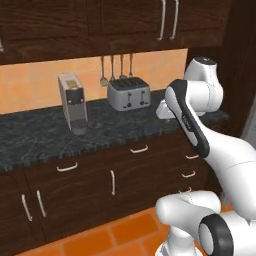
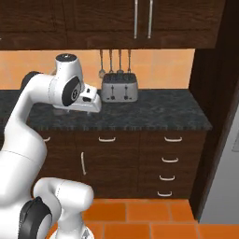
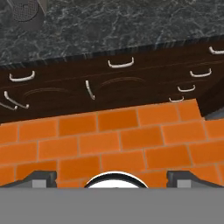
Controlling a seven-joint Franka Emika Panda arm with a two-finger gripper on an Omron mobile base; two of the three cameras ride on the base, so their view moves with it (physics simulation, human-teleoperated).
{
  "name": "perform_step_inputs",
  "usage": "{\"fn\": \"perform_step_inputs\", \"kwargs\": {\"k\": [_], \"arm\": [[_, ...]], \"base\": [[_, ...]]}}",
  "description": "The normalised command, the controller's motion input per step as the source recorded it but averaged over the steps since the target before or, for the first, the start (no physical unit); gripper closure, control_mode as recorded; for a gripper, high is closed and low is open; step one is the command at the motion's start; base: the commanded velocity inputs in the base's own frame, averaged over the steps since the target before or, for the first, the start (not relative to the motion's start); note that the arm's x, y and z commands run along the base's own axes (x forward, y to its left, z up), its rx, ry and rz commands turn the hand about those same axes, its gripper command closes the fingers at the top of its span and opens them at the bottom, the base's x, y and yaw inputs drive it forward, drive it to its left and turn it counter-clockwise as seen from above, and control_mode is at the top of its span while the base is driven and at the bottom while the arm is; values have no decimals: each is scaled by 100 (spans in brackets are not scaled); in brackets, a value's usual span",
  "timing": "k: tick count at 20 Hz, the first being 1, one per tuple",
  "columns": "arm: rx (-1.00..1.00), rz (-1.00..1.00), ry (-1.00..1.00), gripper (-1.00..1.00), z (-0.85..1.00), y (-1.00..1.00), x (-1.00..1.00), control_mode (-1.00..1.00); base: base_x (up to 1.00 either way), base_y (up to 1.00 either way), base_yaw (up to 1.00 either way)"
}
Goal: Navigate to the toaster.
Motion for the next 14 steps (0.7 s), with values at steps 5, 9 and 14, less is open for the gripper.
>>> {"fn": "perform_step_inputs", "kwargs": {"k": [5, 9, 14], "arm": [[0, 0, 0, -100, 0, 0, 0, 100], [0, 0, 0, -100, 0, 0, 0, 100], [0, 0, 0, -100, 0, 0, 0, 100]], "base": [[100, -31, 26], [100, -54, 26], [100, -44, 24]]}}
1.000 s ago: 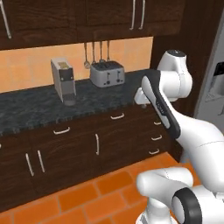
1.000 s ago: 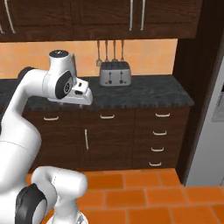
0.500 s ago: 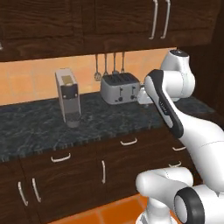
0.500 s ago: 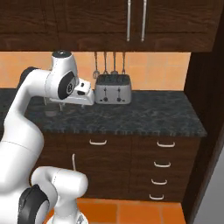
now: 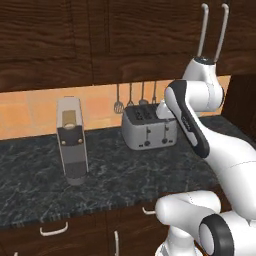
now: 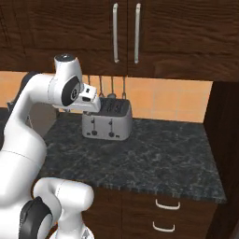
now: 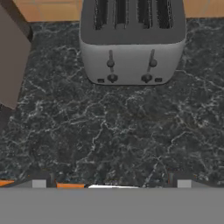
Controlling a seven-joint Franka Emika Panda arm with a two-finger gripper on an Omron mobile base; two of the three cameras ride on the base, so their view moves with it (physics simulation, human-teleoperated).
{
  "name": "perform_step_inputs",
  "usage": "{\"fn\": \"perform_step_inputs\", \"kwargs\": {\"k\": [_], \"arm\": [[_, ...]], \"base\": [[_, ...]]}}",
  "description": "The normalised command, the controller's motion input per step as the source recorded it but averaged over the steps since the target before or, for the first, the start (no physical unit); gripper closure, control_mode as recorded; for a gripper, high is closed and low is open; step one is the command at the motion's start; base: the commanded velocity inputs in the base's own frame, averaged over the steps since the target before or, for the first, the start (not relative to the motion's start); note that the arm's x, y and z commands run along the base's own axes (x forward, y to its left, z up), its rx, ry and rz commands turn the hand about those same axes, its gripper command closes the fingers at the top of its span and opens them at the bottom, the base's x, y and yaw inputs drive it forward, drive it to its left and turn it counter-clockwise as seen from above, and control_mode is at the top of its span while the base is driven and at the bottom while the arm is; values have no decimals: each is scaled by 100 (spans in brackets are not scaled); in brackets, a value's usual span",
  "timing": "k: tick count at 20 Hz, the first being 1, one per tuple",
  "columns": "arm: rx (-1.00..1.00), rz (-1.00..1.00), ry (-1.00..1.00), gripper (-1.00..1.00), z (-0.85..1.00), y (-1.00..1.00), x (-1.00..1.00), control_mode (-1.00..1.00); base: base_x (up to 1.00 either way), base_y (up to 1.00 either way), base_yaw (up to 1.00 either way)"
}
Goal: Navigate to the toaster.
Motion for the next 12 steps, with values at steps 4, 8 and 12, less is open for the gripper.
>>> {"fn": "perform_step_inputs", "kwargs": {"k": [4, 8, 12], "arm": [[0, 0, 0, -100, 0, 0, 0, 100], [0, 0, 0, -100, 0, 0, 0, 100], [0, 0, 0, -100, 0, 0, 0, 100]], "base": [[55, -20, 14], [6, -13, 0], [3, -9, 0]]}}
